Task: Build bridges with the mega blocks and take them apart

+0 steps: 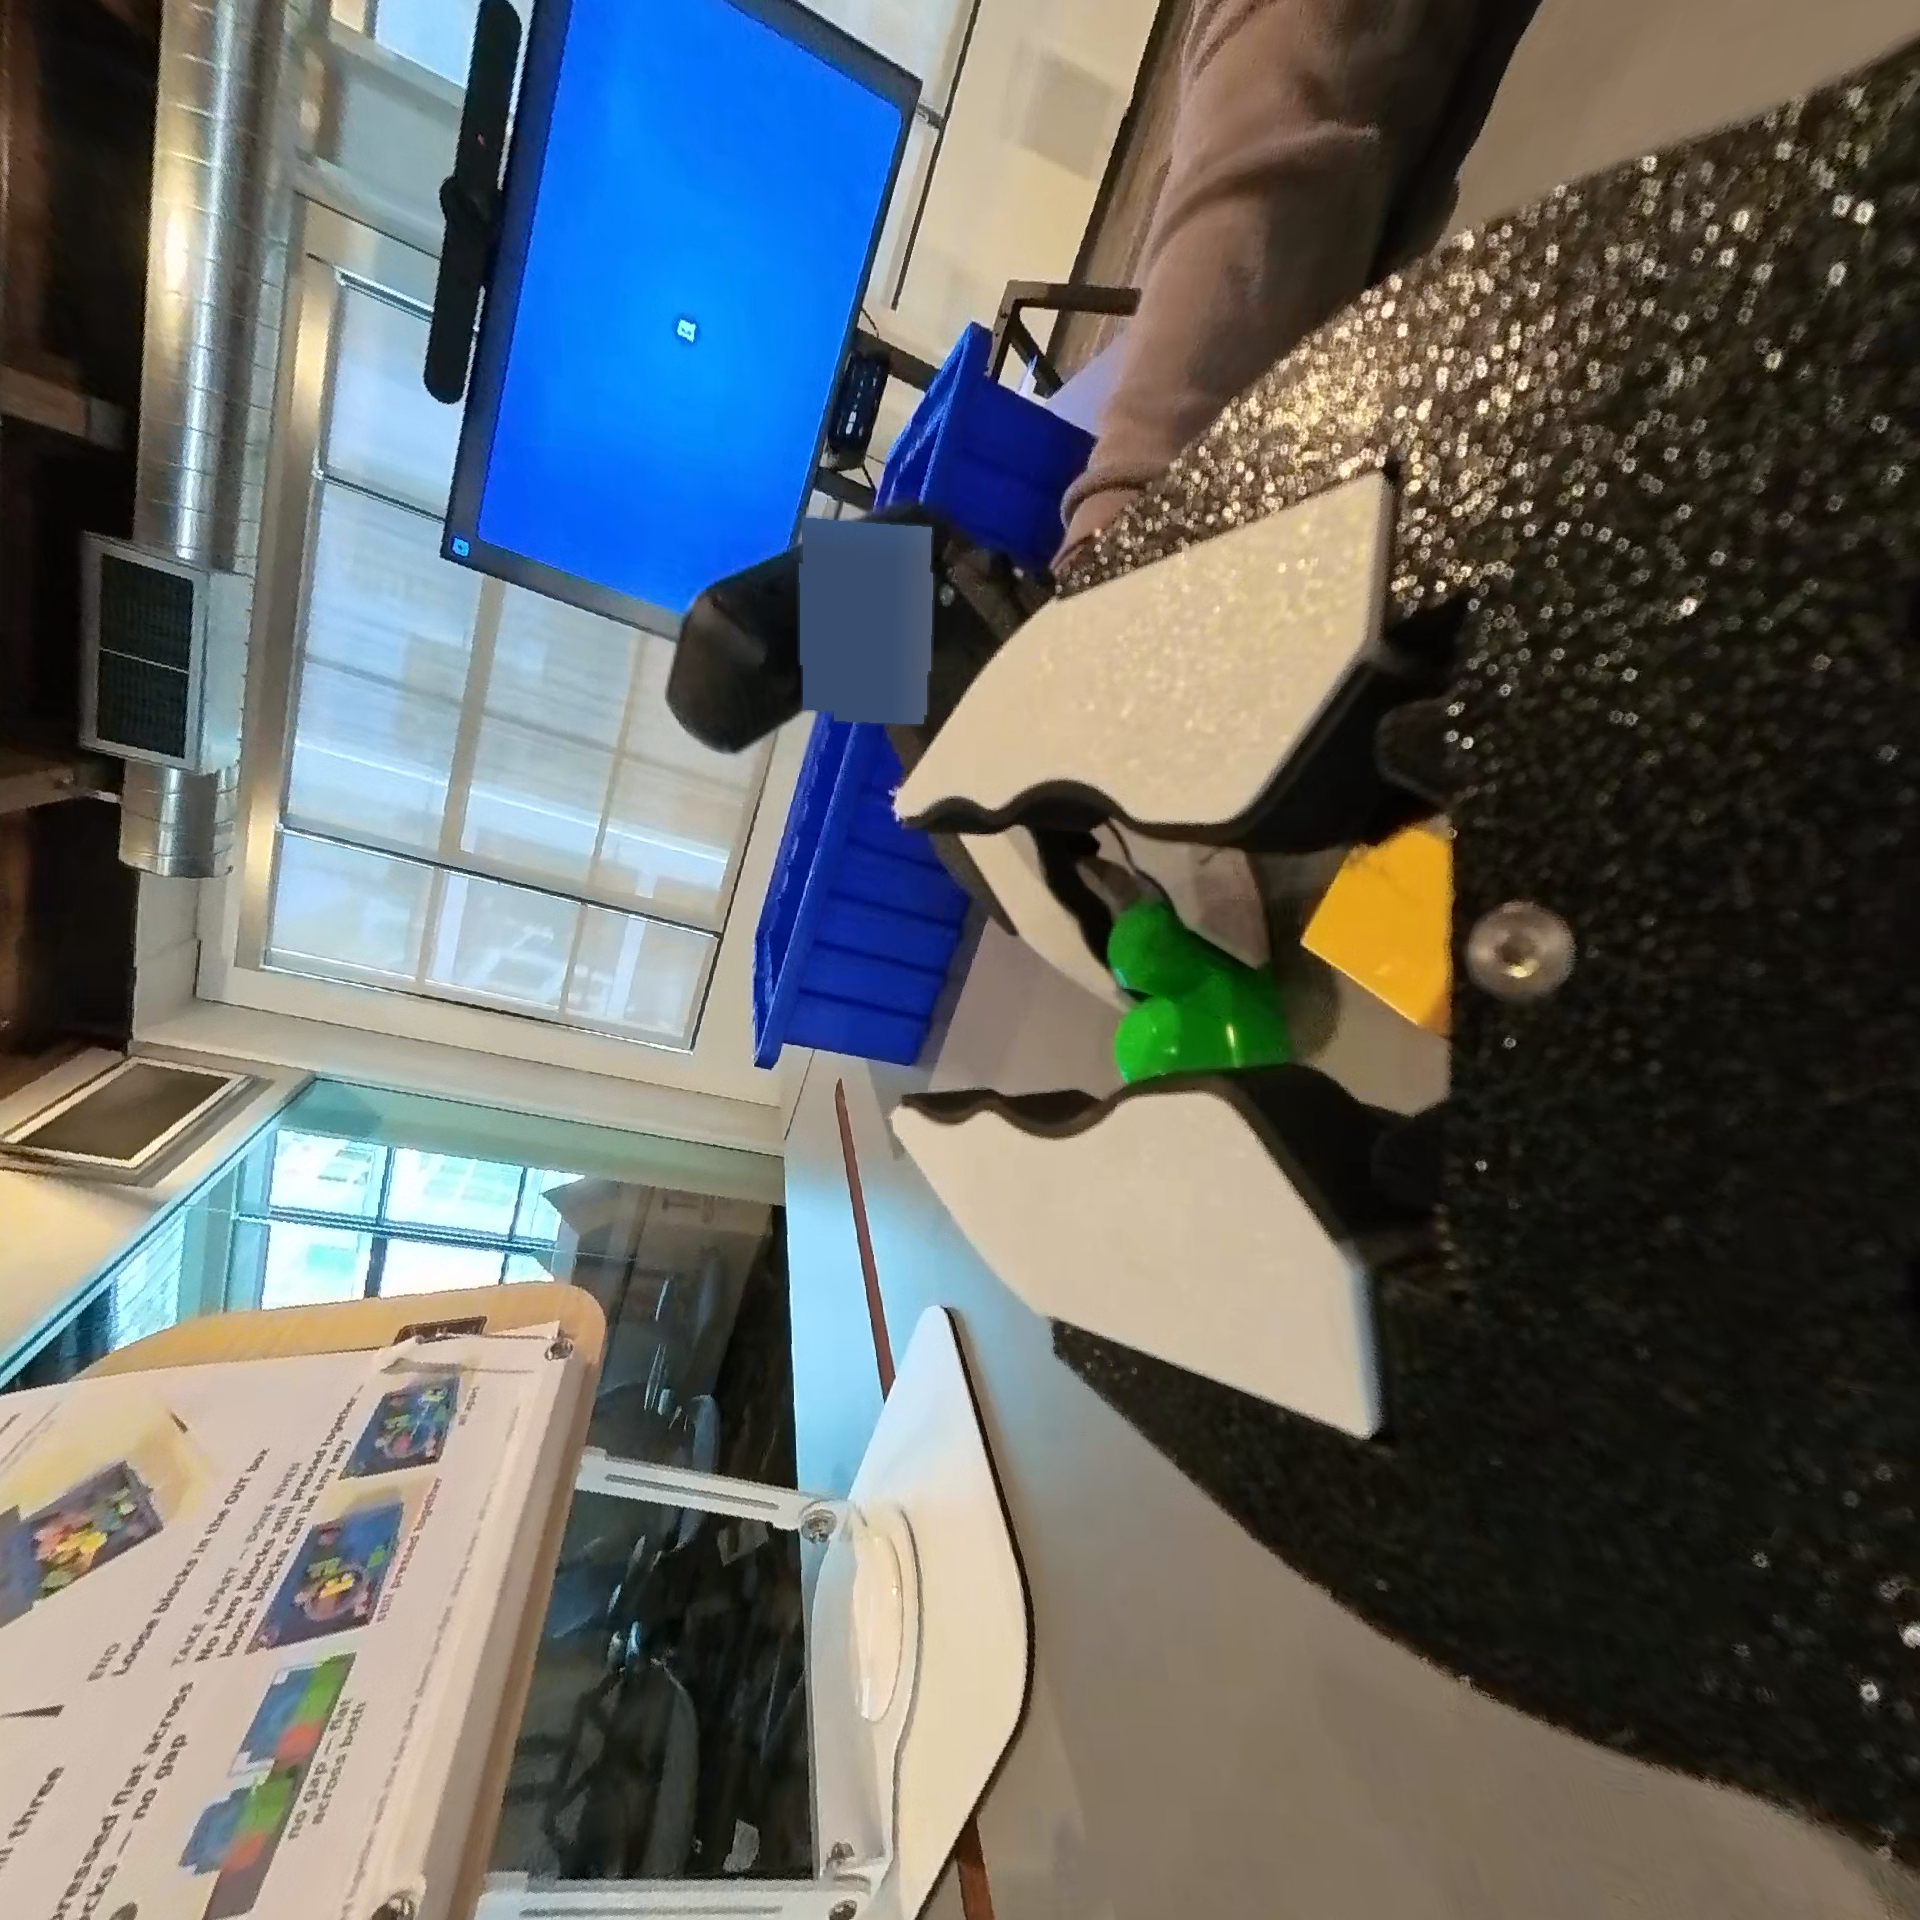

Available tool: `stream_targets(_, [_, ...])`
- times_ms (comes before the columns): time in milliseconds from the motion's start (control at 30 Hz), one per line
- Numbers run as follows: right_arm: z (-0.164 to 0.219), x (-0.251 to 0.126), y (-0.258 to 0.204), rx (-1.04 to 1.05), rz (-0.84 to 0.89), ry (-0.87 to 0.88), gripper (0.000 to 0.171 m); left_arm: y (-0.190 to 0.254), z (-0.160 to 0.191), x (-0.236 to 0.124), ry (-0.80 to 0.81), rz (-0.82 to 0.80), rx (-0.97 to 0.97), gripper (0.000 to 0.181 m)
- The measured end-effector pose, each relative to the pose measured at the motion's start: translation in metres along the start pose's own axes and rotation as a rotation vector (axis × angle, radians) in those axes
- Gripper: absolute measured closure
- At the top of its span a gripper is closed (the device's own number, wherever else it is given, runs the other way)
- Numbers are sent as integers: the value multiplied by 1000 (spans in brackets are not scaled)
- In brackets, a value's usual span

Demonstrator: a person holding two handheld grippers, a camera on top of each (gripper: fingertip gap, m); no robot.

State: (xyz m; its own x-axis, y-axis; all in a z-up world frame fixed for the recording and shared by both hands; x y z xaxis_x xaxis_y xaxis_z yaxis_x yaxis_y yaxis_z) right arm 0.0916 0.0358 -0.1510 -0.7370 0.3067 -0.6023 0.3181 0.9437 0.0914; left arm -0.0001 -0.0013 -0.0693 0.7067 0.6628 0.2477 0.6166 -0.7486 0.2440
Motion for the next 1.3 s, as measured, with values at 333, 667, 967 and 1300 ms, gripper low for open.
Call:
stream_targets(333, [-24,-202,105,-102,1207,71,137,-2,0,0,0,5,-38,134])
stream_targets(667, [35,-251,140,187,1325,-20,112,-2,1,1,-1,14,-50,134])
stream_targets(967, [-46,-98,10,-94,21,430,117,-3,0,0,5,-5,-48,134])
stream_targets(1300, [-26,5,-69,-154,-288,150,103,-5,-1,0,13,-25,-50,134])
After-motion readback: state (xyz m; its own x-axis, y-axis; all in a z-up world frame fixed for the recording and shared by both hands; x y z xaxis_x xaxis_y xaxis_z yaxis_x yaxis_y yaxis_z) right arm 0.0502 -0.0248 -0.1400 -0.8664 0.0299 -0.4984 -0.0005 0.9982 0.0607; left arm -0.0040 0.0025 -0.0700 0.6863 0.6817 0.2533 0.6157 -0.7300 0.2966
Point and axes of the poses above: each gripper's, where its closed fingertips meet, x out along the fingers, z out of its underside, y = z × x across the jaws, the point moved 3 cm from there along -x, back along the fingers
